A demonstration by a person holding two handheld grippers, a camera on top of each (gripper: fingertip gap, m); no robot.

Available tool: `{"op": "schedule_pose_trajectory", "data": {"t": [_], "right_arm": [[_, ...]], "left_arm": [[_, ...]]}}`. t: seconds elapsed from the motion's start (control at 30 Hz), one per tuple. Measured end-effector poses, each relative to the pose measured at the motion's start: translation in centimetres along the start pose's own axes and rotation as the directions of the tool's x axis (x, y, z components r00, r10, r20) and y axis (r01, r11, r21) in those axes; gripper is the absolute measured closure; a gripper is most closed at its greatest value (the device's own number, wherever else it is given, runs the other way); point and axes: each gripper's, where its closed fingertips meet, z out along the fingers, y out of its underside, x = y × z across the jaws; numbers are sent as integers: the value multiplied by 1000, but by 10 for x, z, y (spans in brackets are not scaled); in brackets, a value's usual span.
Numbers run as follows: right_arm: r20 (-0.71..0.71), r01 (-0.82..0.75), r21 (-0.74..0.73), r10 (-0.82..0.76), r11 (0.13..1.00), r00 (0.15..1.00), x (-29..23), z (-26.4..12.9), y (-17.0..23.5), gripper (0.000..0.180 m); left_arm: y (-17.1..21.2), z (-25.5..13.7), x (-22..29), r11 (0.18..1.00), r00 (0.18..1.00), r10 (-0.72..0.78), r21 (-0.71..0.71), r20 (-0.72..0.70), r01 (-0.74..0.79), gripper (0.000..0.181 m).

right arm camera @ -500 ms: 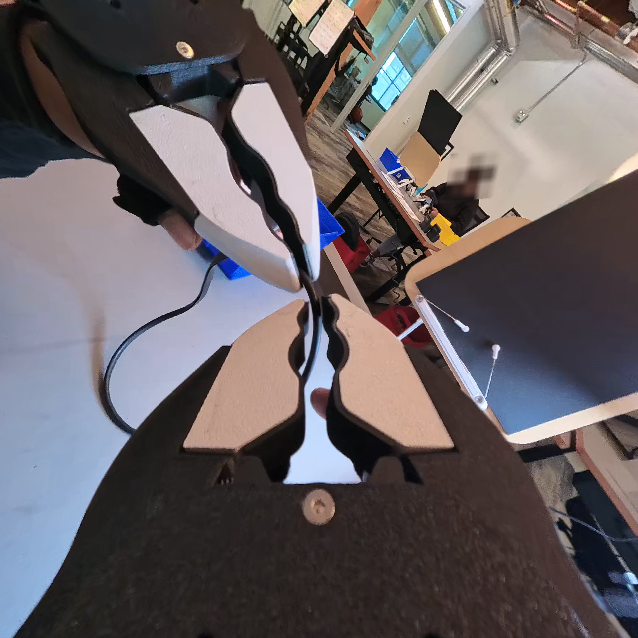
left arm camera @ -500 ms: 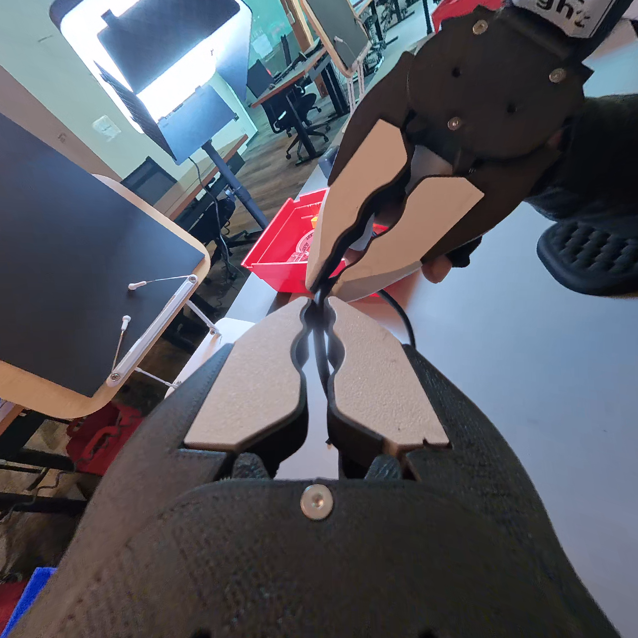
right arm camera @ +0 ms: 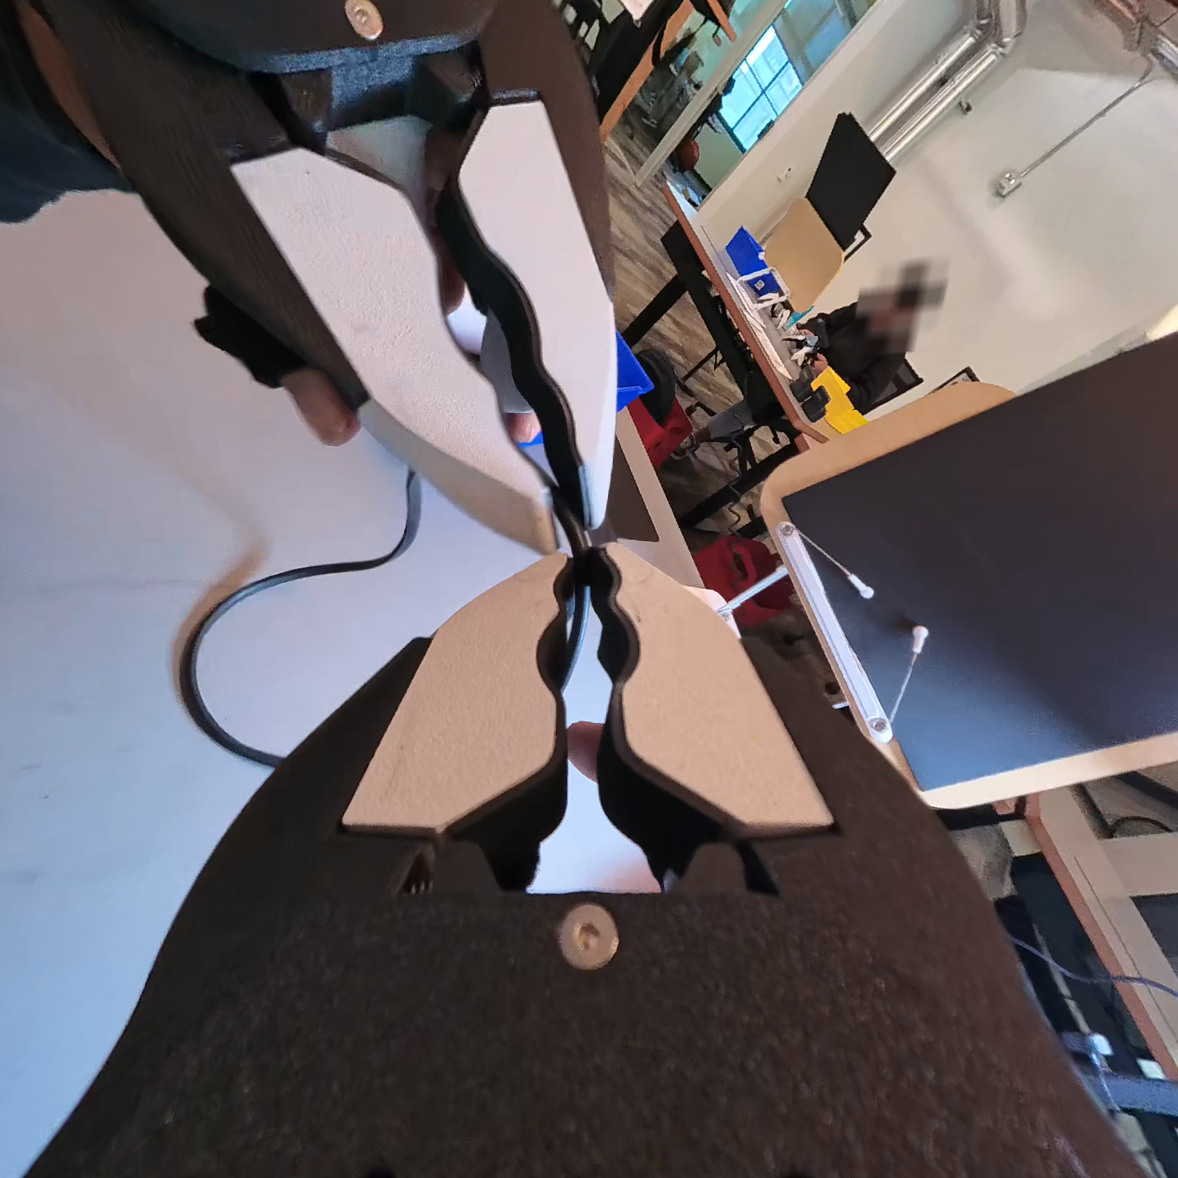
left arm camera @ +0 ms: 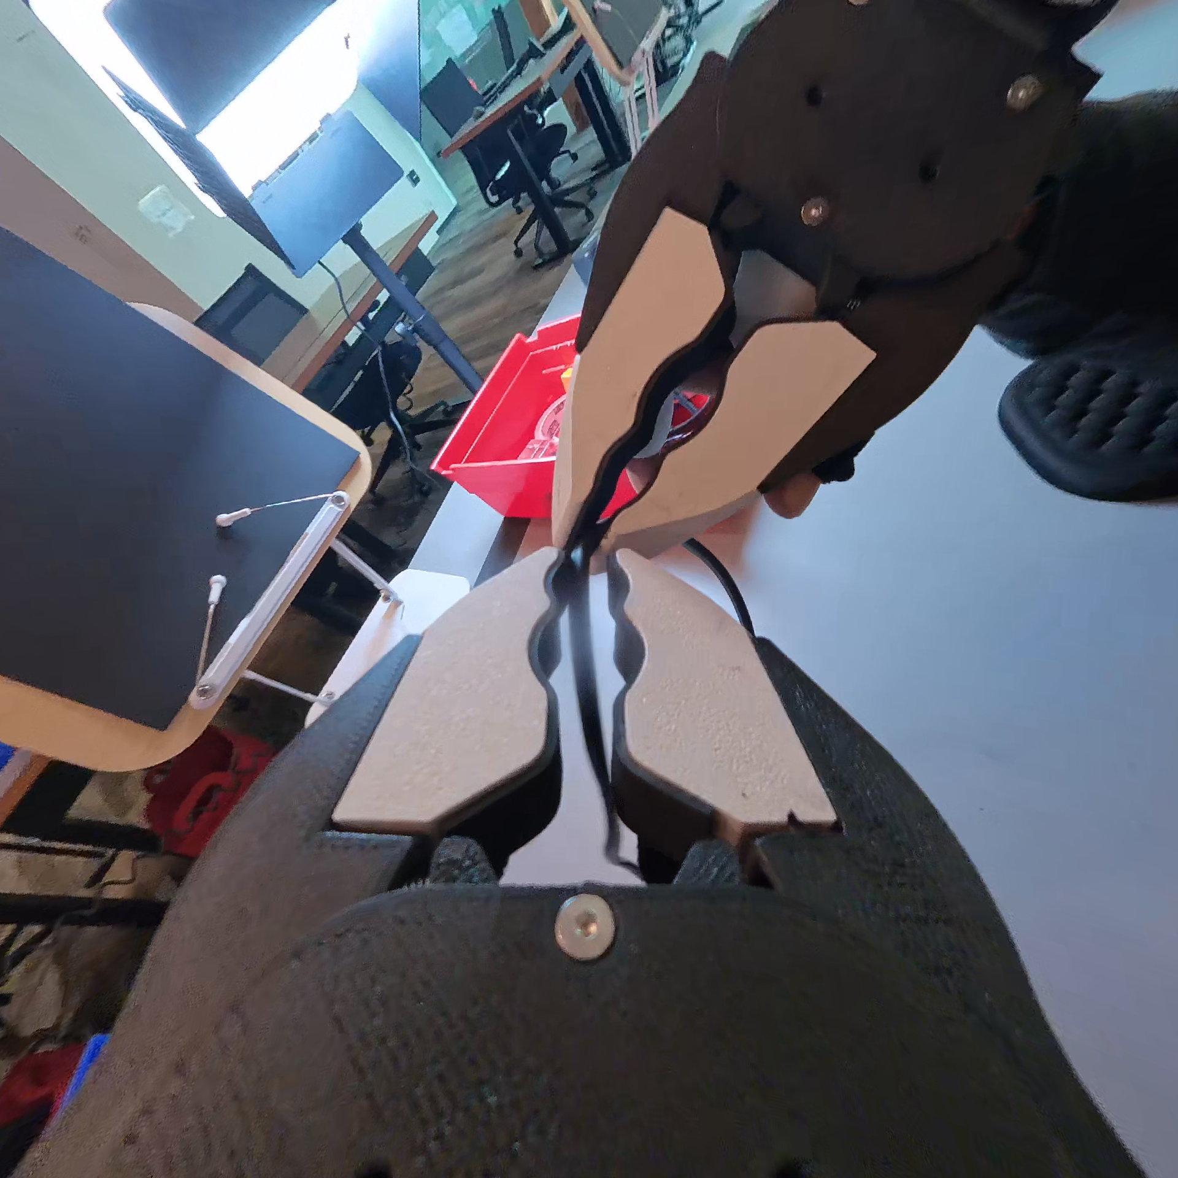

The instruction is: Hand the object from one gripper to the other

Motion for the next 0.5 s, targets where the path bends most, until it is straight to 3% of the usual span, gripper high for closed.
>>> {"op": "schedule_pose_trajectory", "data": {"t": [0.17,0.27,0.5], "right_arm": [[1,-48,49,49,998,999,3,-3,-8,174],[-18,-86,51,87,995,996,12,-8,-4,163],[-22,-90,74,92,993,996,16,-13,-7,175]], "left_arm": [[-5,-5,-3,1000,1000,-12,22,5,12,175],[-10,-12,-11,998,999,-29,62,36,27,175],[-16,-18,-15,992,998,-57,112,37,53,171]]}}
